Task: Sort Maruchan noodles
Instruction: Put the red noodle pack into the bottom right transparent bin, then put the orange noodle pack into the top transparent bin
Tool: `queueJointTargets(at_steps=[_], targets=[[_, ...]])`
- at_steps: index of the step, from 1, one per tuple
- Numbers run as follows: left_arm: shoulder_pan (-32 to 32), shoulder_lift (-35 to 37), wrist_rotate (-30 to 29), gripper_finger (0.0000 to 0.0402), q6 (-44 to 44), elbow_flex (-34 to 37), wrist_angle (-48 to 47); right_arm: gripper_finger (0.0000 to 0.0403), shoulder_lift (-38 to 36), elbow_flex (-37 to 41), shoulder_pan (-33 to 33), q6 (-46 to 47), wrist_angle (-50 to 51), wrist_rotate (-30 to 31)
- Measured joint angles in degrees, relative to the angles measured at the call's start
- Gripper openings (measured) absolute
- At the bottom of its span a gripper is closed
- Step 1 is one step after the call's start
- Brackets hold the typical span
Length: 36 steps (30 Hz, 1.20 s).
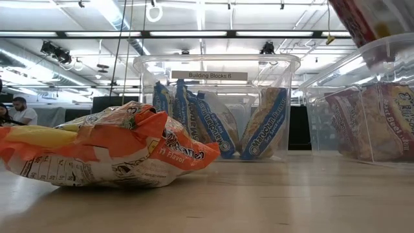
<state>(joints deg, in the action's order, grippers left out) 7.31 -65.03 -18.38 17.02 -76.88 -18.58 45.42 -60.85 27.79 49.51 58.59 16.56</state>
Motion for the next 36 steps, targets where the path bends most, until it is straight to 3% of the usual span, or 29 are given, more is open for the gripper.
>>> queueJointTargets(at_steps=[5, 13, 20, 24, 28, 31, 36], targets=[[0.16, -1.94, -0.41, 0.0188, 7.3, 0.04, 3.35, 0.0021, -5.51, 11.08, 2.89, 0.45, -6.99, 1.52], [5.89, -8.56, 0.65, 0.0187, 4.85, 0.04, 16.32, 0.0021, -8.89, 25.48, 4.53, 4.94, -19.01, 3.36], [8.51, -9.63, -0.03, 0.0187, 4.66, 0.04, 22.97, 0.0025, -9.12, 30.88, 4.81, 9.71, -19.24, 3.28], [10.19, -9.55, -0.09, 0.0187, 2.78, 0.04, 23.94, 0.0055, -9.15, 31.35, 4.77, 11.97, -16.24, 1.68], [11.11, -9.53, -2.35, 0.0187, 4.0, 0.02, 19.7, 0.0112, -9.57, 31.26, 4.79, 11.7, -15.68, -2.21], [11.68, -10.12, -2.85, 0.0187, 10.6, 0.0, 12.3, 0.0149, -9.62, 29.46, 4.79, 7.91, -15.11, -4.57], [14.66, -12.52, -2.59, 0.0187, 23.45, 0.02, -0.51, 0.0163, -8.9, 21.78, 4.76, 2.53, -10.85, -5.44]])
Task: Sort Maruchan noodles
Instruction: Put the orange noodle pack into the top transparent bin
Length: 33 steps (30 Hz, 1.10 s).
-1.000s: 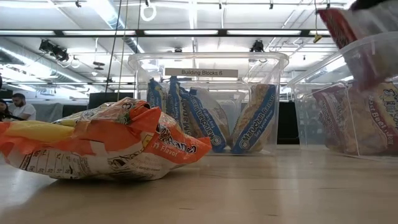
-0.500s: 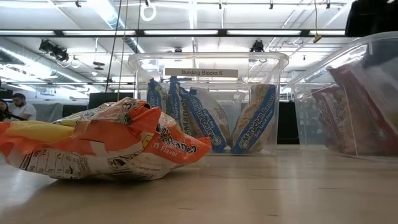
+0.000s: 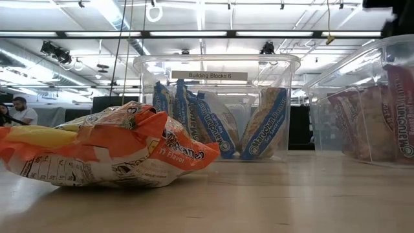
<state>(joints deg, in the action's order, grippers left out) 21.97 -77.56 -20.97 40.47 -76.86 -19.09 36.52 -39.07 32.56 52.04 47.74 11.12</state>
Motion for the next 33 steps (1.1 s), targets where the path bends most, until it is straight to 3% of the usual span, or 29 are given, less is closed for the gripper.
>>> queueJointTargets(at_steps=[3, 7, 12, 21, 29, 33], targets=[[3.2, -2.52, 1.54, 0.0187, 5.9, 0.02, -1.59, 0.016, 1.06, -6.29, -0.02, -3.8, 3.75, 2.26], [7.61, -6.96, 1.97, 0.0187, 4.38, -0.05, 2.27, 0.016, 3.36, -14.48, -0.05, -7.77, 7.14, 8.09], [11.29, -13.08, 5.35, 0.0187, 4.92, -0.04, -2.46, 0.016, 6.95, -21.9, -0.89, -13.78, 7.33, 15.23], [19.71, -22.39, 6.1, 0.0187, -3.31, -0.04, -10.41, 0.0159, 11.33, -28.52, -3.79, -17.78, 7.14, 21.96], [23.67, -31.05, -7.2, 0.0188, -8.08, 0.02, -13.69, 0.0159, 13.45, -28.54, -3.93, -19.07, 6.82, 22.21], [24.57, -32.32, -9.09, 0.0188, -9.78, 0.0, -13.29, 0.0159, 14.83, -28.54, -3.93, -19.04, 6.78, 20.69]])
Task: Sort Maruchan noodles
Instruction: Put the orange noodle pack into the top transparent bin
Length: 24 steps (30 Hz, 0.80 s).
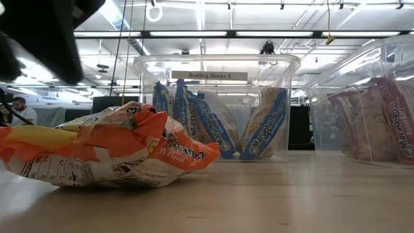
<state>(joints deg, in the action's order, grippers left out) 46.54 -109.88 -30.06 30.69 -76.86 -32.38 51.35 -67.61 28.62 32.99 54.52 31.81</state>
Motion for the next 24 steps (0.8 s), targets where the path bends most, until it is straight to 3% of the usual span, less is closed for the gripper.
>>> queueJointTargets(at_steps=[5, 15, 18, 24], targets=[[1.57, -2.96, -0.57, 0.0188, -6.0, 0.0, 0.08, 0.0159, 1.62, 0.0, 0.0, 0.42, 0.02, -0.32], [0.91, -7.67, -2.86, 0.0178, -4.57, -0.01, 0.18, 0.0159, 3.23, 0.0, 0.0, 0.42, -2.28, -0.41], [0.79, -8.26, -3.33, 0.0139, -4.04, -0.02, -0.06, 0.0159, 3.41, 0.0, 0.0, 0.39, -3.77, -0.39], [0.13, -6.76, -2.54, 0.0014, 0.81, 0.0, -1.05, 0.0159, 3.69, 0.0, 0.0, -0.98, -5.96, -0.39]])
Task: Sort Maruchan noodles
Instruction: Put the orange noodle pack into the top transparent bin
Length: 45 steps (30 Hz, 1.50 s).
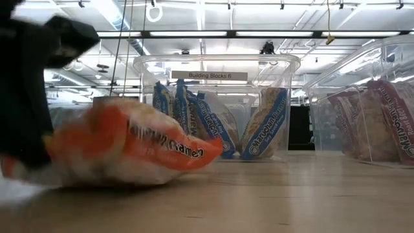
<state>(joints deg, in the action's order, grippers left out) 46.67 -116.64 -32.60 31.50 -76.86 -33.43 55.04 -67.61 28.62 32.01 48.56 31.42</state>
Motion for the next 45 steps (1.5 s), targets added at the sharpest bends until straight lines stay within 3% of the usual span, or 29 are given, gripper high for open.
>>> queueJointTargets(at_steps=[8, 12, 17, 21, 24, 29, 33, 38, 45], targets=[[-1.53, 14.81, 2.23, 0.0005, 0.27, -5.03, -4.24, 0.0159, 0.83, 0.0, 0.0, -4.9, -6.23, 0.02], [-6.29, 24.66, 0.97, 0.0004, 3.72, -6.0, -7.91, 0.016, 3.18, 0.0, 0.0, -10.14, -13.73, 1.18], [-16.43, 36.1, 1.02, 0.0002, 6.87, -5.99, -11.27, 0.0172, 7.69, 0.0, -1.0, -16.75, -24.15, 1.84], [-29.24, 43.99, 12.54, 0.0002, 11.1, -6.01, -14.17, 0.019, 10.93, 0.0, -2.85, -17.2, -29.78, 1.53], [-40.85, 47.02, 17.97, 0.0001, 9.06, -6.01, -17.13, 0.0205, 12.85, 0.0, -4.82, -17.2, -30.5, 0.62], [-59.61, 46.43, 27.66, 0.0002, 6.54, -6.0, -15.63, 0.0219, 15.0, 0.0, -9.97, -17.23, -30.53, -1.57], [-70.04, 43.31, 28.67, 0.0005, 5.04, -5.92, -11.21, 0.022, 15.2, 0.02, -14.83, -18.52, -30.54, -3.39], [-76.65, 35.7, 29.27, 0.0004, 5.31, -6.02, -2.54, 0.0218, 14.05, 0.02, -19.88, -23.71, -30.72, -4.5], [-80.34, 23.31, 29.27, 0.0002, 6.78, -5.97, 5.06, 0.0218, 11.74, 0.02, -24.0, -26.6, -30.8, -4.72]])
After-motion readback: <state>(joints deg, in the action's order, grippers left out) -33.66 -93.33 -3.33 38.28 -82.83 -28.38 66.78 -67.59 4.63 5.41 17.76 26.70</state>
